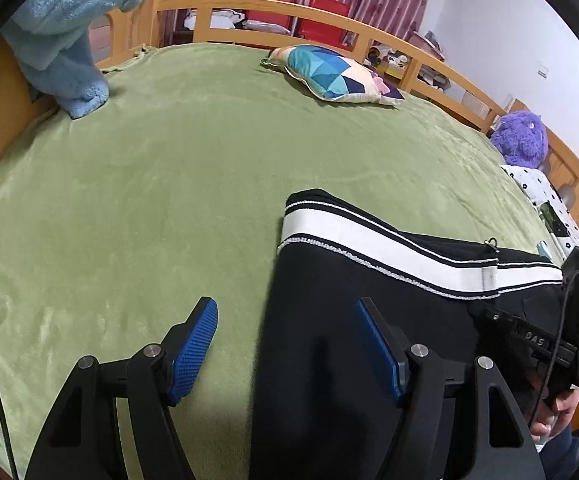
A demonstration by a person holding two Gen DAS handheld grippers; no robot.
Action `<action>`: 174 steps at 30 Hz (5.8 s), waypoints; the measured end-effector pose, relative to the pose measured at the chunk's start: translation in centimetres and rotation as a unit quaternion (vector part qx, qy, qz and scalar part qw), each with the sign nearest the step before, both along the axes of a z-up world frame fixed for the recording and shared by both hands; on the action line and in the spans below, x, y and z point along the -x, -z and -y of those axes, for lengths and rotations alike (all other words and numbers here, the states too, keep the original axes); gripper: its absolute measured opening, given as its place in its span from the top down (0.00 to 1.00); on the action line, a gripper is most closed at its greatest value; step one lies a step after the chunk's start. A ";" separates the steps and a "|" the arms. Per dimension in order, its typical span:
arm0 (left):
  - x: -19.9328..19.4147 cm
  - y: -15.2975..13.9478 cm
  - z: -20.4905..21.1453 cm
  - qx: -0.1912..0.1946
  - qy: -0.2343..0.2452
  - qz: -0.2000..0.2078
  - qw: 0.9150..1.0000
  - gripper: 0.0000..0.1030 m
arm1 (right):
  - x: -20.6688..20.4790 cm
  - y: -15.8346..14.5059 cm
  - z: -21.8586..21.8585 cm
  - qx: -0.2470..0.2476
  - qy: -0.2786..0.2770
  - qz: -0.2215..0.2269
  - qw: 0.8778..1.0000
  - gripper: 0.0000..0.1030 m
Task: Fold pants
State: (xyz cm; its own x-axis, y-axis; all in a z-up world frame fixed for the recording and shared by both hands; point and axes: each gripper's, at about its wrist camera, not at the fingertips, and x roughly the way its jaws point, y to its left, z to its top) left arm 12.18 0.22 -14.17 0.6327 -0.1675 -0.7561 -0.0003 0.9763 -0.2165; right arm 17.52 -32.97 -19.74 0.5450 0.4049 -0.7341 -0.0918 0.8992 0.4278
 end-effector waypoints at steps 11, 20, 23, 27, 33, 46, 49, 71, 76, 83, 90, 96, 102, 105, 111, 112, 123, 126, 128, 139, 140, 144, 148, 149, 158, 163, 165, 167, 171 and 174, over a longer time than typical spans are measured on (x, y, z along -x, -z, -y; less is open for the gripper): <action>1.2 -1.2 0.8 0.024 0.019 0.031 0.999 0.35 | 2.1 -5.0 5.9 -0.029 0.075 0.082 0.993 0.85; 2.3 -0.5 2.6 0.041 0.047 0.009 0.998 0.34 | 2.4 -1.2 7.3 -0.039 0.089 -0.008 0.995 0.74; 3.3 0.5 3.4 0.039 0.055 -0.005 0.998 0.34 | 4.3 -2.5 8.2 -0.031 0.100 0.012 0.994 0.68; 5.2 3.0 3.6 0.052 0.049 -0.042 0.997 0.33 | 6.3 -3.6 9.4 -0.015 0.103 0.028 0.994 0.61; 6.3 5.4 2.9 0.093 0.031 -0.072 0.993 0.33 | 8.3 -3.7 11.0 -0.004 0.109 0.030 0.994 0.58; 6.8 -0.2 7.4 0.006 0.031 0.010 0.999 0.78 | 9.4 -3.5 13.3 -0.021 0.125 0.035 0.991 0.57; 7.5 -3.8 11.5 -0.049 0.059 0.050 0.996 0.79 | 9.9 -3.8 13.9 -0.022 0.131 0.042 0.990 0.57; 7.7 -1.2 27.4 0.010 0.265 0.003 0.964 0.71 | 13.7 -4.7 22.3 -0.068 0.221 0.057 0.971 0.57; 8.1 -2.5 24.0 0.086 0.272 -0.011 0.958 0.54 | 12.4 -5.0 20.0 -0.082 0.175 0.063 0.979 0.57; 9.0 -3.4 19.0 0.086 0.220 0.014 0.972 0.41 | 10.8 -5.5 14.0 -0.097 0.077 0.075 0.989 0.51; 7.5 -1.2 14.9 0.094 0.144 -0.018 0.985 0.41 | 9.5 -3.6 7.6 -0.048 0.011 0.050 0.998 0.76; 6.8 -1.7 13.5 0.098 0.123 -0.019 0.987 0.41 | 10.5 -9.7 8.4 0.010 0.004 0.144 0.989 0.90; 6.2 -2.2 14.2 0.094 0.132 -0.014 0.987 0.41 | 8.8 -13.3 17.8 0.092 0.079 0.146 0.982 0.91; 5.5 -1.8 15.4 0.093 0.144 -0.019 0.985 0.41 | 8.5 -12.8 22.8 0.117 0.123 0.127 0.977 0.92; 3.9 -1.2 19.4 0.101 0.185 -0.031 0.977 0.41 | 10.0 -10.7 32.2 0.141 0.200 0.097 0.965 0.92; 3.8 -1.1 20.1 0.101 0.191 -0.032 0.976 0.41 | 9.7 -10.2 33.1 0.138 0.208 0.091 0.964 0.92; 2.7 0.1 27.0 0.106 0.254 -0.050 0.960 0.41 | 11.2 -4.5 37.5 0.145 0.223 0.049 0.963 0.86; 1.9 0.7 28.6 0.115 0.263 -0.058 0.956 0.41 | 11.4 -4.3 38.1 0.147 0.217 0.037 0.964 0.66; 1.3 1.3 29.8 0.120 0.269 -0.067 0.953 0.41 | 11.9 -4.3 38.9 0.110 0.221 0.032 0.969 0.60; -2.3 5.0 35.0 0.147 0.254 -0.115 0.949 0.40 | 8.7 -0.4 40.8 0.015 0.188 -0.016 0.982 0.22; -2.5 5.3 35.2 0.148 0.250 -0.118 0.949 0.40 | 8.0 0.1 41.0 0.000 0.185 -0.022 0.983 0.21; -3.2 5.9 35.7 0.157 0.240 -0.124 0.950 0.51 | 6.3 0.8 40.8 -0.011 0.174 -0.032 0.984 0.23; -3.0 4.3 35.6 0.150 0.255 -0.091 0.951 0.79 | 6.6 -0.8 39.5 0.018 0.161 -0.010 0.987 0.54; -2.9 3.7 35.5 0.149 0.259 -0.081 0.951 0.81 | 6.9 -1.6 39.0 0.026 0.165 0.000 0.986 0.59; -3.5 -1.4 27.6 0.152 0.235 -0.033 0.959 0.85 | 7.1 -7.3 30.3 0.050 0.160 0.044 0.985 0.73; -3.2 -3.1 18.6 0.124 0.202 -0.017 0.971 0.86 | 5.4 -7.3 22.3 0.028 0.119 0.048 0.991 0.73; -2.7 -3.5 14.5 0.103 0.182 -0.007 0.978 0.86 | 4.5 -7.2 18.2 0.013 0.097 0.052 0.994 0.74; -2.4 -3.9 9.6 0.096 0.154 -0.002 0.983 0.86 | 3.3 -7.1 13.4 -0.004 0.069 0.053 0.996 0.74; -2.3 -4.6 1.9 0.084 0.108 0.005 0.991 0.86 | 1.2 -7.2 5.4 -0.011 0.015 0.050 0.999 0.74; -2.4 -3.9 -2.3 0.085 0.076 -0.004 0.993 0.86 | 0.5 -7.2 0.7 -0.004 -0.016 0.048 0.999 0.74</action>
State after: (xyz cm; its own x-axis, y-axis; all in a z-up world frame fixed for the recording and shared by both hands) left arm 14.62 2.49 -10.30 0.5840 -0.3865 -0.7139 0.1419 0.9145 -0.3790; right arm 16.99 -33.71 -12.50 0.5986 0.4300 -0.6758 -0.1621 0.8913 0.4235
